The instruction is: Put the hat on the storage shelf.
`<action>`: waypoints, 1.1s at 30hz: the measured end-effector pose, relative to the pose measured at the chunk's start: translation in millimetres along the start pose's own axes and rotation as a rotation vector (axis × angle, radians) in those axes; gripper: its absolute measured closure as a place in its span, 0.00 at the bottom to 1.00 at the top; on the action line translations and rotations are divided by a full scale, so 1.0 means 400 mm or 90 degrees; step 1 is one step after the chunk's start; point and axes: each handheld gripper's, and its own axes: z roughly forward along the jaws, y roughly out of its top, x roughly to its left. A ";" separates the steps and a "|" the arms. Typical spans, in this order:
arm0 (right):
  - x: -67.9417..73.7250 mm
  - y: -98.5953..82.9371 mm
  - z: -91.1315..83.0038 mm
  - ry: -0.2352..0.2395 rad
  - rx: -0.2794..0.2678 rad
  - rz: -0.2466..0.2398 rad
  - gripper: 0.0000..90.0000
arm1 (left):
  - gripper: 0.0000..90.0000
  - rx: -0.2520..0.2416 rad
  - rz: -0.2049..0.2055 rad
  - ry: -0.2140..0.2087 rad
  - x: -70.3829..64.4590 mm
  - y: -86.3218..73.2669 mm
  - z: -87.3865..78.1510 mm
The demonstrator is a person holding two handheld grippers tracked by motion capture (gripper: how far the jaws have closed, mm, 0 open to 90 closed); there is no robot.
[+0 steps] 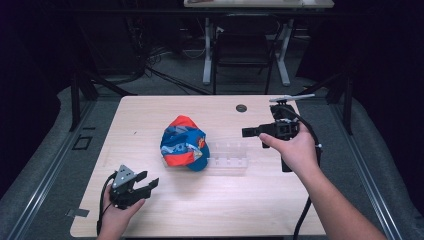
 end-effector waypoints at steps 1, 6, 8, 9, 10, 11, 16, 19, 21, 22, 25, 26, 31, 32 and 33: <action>0.001 -0.004 -0.001 -0.019 -0.005 -0.018 0.51 | 0.51 0.000 0.000 0.000 0.000 0.000 0.000; 0.002 -0.024 0.001 -0.075 -0.031 -0.080 0.45 | 0.51 -0.001 -0.018 0.007 0.019 -0.014 -0.005; -0.004 -0.042 0.005 -0.085 -0.027 -0.085 0.43 | 0.50 0.001 -0.025 0.009 0.026 -0.022 -0.002; -0.004 -0.042 0.005 -0.085 -0.027 -0.085 0.43 | 0.50 0.001 -0.025 0.009 0.026 -0.022 -0.002; -0.008 -0.049 0.007 -0.087 -0.026 -0.084 0.42 | 0.50 0.005 -0.023 0.011 0.028 -0.024 0.000; -0.013 -0.057 0.011 -0.093 -0.020 -0.083 0.42 | 0.50 0.009 -0.025 0.011 0.028 -0.025 0.001; -0.033 -0.085 0.021 -0.104 -0.008 -0.070 0.38 | 0.49 0.018 -0.027 0.005 0.032 -0.029 0.005; -0.035 -0.100 0.026 -0.140 0.010 -0.093 0.38 | 0.47 0.017 -0.027 0.007 0.031 -0.029 0.007; -0.041 -0.116 0.032 -0.119 0.008 -0.078 0.37 | 0.45 0.014 -0.026 0.007 0.031 -0.029 0.008; -0.043 -0.122 0.035 -0.115 0.013 -0.073 0.37 | 0.45 0.011 -0.027 0.006 0.030 -0.030 0.008; -0.047 -0.149 0.047 -0.132 0.020 -0.086 0.37 | 0.43 0.006 -0.027 0.007 0.029 -0.031 0.010; -0.048 -0.155 0.049 -0.128 0.024 -0.083 0.37 | 0.43 0.007 -0.026 0.005 0.030 -0.032 0.010; -0.051 -0.196 0.057 -0.134 0.012 -0.086 0.38 | 0.42 0.012 -0.026 0.001 0.028 -0.036 0.015; -0.053 -0.217 0.062 -0.133 0.002 -0.090 0.38 | 0.41 0.015 -0.024 0.000 0.029 -0.036 0.017; -0.053 -0.217 0.062 -0.133 0.002 -0.090 0.38 | 0.41 0.015 -0.024 -0.001 0.028 -0.037 0.017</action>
